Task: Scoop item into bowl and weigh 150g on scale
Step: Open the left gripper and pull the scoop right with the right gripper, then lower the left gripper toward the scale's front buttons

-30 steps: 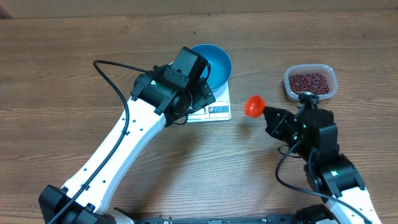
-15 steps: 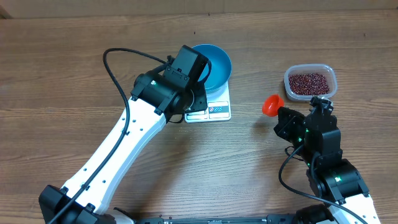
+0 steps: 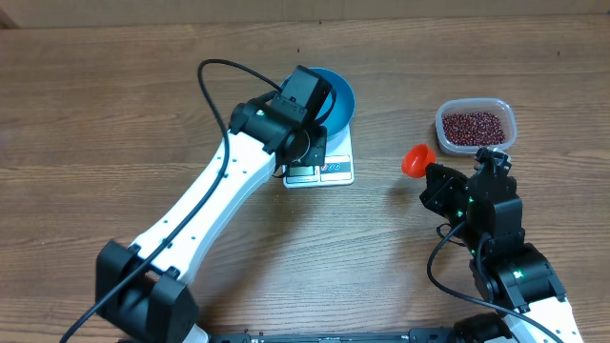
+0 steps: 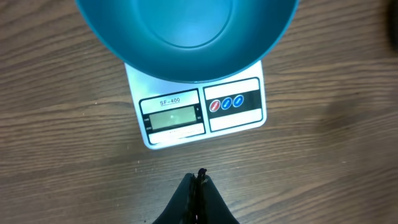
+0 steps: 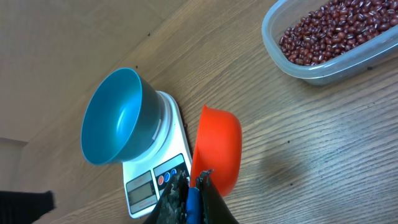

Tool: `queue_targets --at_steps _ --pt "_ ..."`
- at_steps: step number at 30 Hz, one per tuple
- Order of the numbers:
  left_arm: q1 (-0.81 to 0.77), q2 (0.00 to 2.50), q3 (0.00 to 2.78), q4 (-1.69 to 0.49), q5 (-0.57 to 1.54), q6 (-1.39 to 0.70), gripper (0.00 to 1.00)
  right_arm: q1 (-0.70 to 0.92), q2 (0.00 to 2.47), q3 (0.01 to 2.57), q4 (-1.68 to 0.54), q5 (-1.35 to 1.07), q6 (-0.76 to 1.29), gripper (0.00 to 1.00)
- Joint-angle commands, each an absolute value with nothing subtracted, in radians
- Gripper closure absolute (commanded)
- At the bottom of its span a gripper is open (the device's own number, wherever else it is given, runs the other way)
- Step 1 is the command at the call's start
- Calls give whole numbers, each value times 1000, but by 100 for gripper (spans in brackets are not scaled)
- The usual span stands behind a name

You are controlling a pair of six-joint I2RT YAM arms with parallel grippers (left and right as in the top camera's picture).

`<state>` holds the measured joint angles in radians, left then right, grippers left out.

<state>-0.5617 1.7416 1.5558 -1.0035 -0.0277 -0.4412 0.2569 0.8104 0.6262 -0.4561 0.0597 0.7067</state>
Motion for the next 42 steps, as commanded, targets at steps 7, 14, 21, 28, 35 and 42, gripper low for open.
queue_targets --at_steps 7,14,21,28,35,42 --pt "-620 1831 1558 -913 -37 -332 96 261 802 650 -440 78 709 96" --pt "-632 1888 1558 -876 -37 -327 96 261 802 650 -440 77 709 96" --pt "-632 1920 1558 -865 -36 -314 96 261 802 650 -440 77 709 96" --pt "-632 1973 1558 -855 -33 -314 93 261 802 650 -439 77 709 96" --pt "-632 2032 1558 -848 -33 -314 96 261 802 650 -436 77 709 96" --pt "-632 2042 1558 -825 -38 -313 95 261 802 650 -436 77 709 96"
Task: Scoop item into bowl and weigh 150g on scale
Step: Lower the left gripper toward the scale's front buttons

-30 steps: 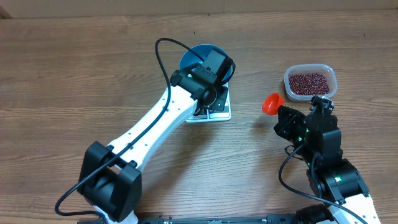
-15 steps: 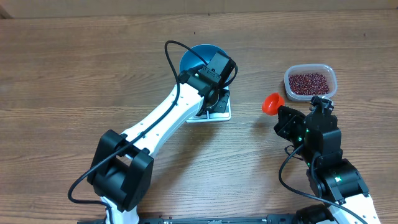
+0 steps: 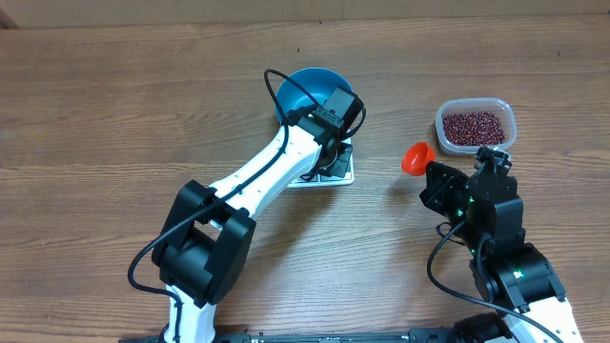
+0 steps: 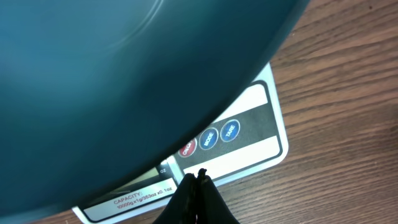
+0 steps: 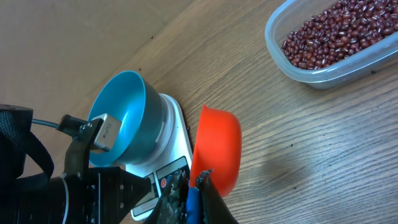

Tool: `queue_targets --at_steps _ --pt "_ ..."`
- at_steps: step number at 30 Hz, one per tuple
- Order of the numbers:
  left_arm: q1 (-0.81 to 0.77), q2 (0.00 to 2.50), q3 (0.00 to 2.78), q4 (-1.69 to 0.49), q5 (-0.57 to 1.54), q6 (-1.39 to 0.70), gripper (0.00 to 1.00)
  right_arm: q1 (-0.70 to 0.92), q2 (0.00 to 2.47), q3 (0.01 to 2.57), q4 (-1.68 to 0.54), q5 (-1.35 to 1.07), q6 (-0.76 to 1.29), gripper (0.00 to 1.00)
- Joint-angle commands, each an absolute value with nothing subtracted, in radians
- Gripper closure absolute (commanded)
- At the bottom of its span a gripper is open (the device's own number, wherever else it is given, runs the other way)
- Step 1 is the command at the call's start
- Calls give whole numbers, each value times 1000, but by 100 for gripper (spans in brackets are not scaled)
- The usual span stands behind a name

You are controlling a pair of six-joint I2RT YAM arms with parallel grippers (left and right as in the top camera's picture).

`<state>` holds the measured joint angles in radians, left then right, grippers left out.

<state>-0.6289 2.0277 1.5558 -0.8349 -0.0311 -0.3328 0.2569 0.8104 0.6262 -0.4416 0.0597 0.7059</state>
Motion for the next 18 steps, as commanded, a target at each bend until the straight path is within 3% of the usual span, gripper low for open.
queue_targets --at_steps 1,18 --pt "-632 2042 1558 -825 -43 -313 96 261 802 650 -436 77 709 96" --pt "-632 2042 1557 -826 -59 -314 96 261 802 650 -436 77 709 96"
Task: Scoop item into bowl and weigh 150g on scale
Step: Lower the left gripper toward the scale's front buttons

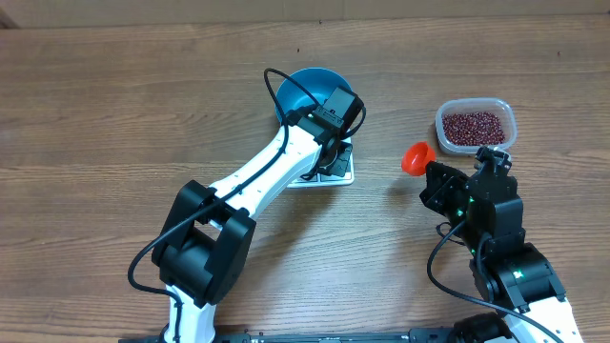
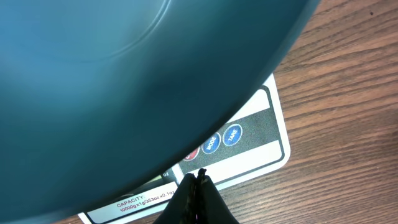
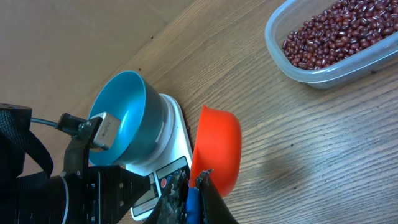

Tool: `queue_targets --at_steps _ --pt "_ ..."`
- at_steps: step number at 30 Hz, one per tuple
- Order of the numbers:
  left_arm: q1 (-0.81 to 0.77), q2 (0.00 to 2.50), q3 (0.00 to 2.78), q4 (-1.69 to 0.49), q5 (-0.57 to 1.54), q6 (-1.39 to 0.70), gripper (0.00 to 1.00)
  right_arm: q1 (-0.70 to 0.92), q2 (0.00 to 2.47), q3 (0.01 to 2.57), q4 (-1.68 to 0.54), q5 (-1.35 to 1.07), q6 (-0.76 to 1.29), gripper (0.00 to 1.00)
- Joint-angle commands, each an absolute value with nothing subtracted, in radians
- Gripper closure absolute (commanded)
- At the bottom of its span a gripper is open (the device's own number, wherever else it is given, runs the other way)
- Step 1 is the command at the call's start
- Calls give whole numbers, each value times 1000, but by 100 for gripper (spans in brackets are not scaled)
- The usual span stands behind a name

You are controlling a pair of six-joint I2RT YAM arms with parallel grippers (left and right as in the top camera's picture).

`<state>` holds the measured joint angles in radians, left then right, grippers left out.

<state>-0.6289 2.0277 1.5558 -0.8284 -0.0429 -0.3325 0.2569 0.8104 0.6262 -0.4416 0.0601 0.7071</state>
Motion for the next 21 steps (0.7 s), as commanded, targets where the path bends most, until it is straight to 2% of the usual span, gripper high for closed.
queue_targets --at_steps 1,21 --pt "-632 2042 1556 -827 -59 -314 96 261 802 650 -436 77 709 96" --pt "-636 2042 1531 -810 -60 -314 96 261 817 650 -428 77 709 96"
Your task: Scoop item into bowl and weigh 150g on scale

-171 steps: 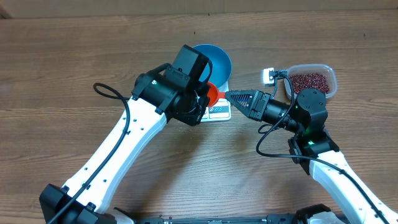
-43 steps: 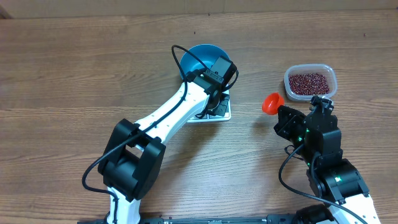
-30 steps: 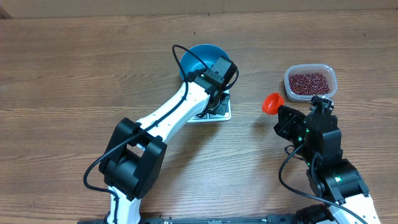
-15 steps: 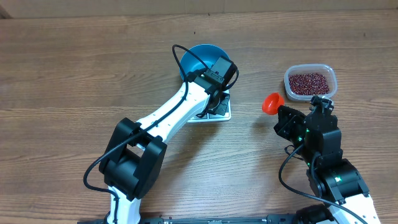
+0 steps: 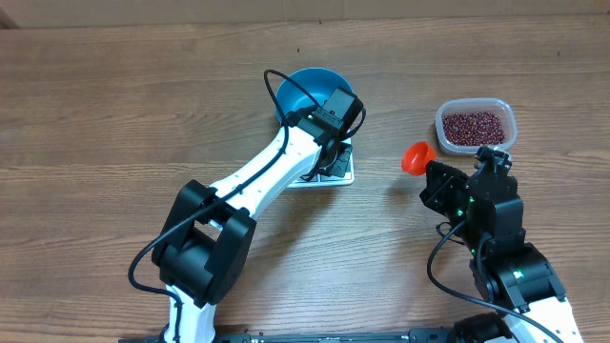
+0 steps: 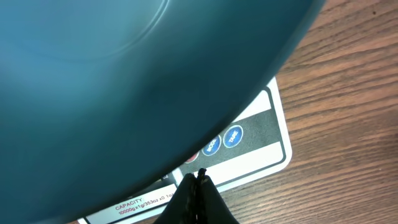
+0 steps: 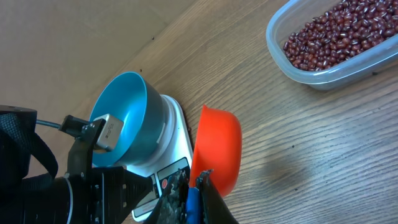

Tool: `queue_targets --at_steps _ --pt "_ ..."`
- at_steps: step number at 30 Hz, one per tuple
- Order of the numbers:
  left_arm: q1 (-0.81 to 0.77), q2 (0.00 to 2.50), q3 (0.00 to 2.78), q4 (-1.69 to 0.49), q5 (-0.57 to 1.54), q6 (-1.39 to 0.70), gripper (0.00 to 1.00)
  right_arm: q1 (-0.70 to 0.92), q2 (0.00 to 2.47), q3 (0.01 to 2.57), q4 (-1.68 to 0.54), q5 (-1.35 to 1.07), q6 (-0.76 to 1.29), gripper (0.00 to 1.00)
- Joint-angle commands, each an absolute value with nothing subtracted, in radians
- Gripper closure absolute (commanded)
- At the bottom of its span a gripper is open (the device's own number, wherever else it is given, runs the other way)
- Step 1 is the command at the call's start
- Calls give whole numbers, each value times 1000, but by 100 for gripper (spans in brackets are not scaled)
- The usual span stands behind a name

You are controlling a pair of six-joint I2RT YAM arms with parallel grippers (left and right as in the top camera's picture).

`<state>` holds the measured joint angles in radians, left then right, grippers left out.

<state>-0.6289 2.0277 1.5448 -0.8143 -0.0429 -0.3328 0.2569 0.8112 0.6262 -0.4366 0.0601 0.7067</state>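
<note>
A blue bowl (image 5: 303, 92) stands on the white scale (image 5: 343, 175) at the table's middle back. My left gripper (image 6: 199, 176) is shut with nothing in it, its tip low over the scale's button panel (image 6: 221, 140), just under the bowl (image 6: 124, 74). My right gripper (image 7: 194, 180) is shut on the blue handle of an orange scoop (image 7: 217, 149), held above the table between the scale (image 7: 177, 134) and the tub of red beans (image 7: 339, 40). The scoop (image 5: 416, 158) shows no beans in it.
The clear plastic tub of beans (image 5: 475, 126) sits at the back right, just beyond my right arm. The left arm stretches diagonally from the front left to the scale, its black cable looping over the bowl.
Almost nothing differs. In the left wrist view the scale has slid very slightly; the shut tip still sits over the button panel. The right gripper holds the scoop in the same place.
First my shut left gripper hung in front of the scale, whose whole display showed. Then it was close in, its tip at the buttons under the bowl, and it has stayed there. The right gripper held the orange scoop beside the bean tub throughout.
</note>
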Motion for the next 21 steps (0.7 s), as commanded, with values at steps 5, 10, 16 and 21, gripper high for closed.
queue_targets --at_steps 5,10,16,21 --pt "-636 2042 1525 -790 -64 -313 96 261 848 650 -418 76 709 96" --pt "-646 2042 1525 -754 -64 -243 95 261 860 650 -410 73 709 96" --pt "-664 2042 1525 -750 -113 -196 96 261 860 650 -410 73 709 96" --pt "-664 2042 1525 -752 -141 -178 96 261 860 650 -410 74 709 96"
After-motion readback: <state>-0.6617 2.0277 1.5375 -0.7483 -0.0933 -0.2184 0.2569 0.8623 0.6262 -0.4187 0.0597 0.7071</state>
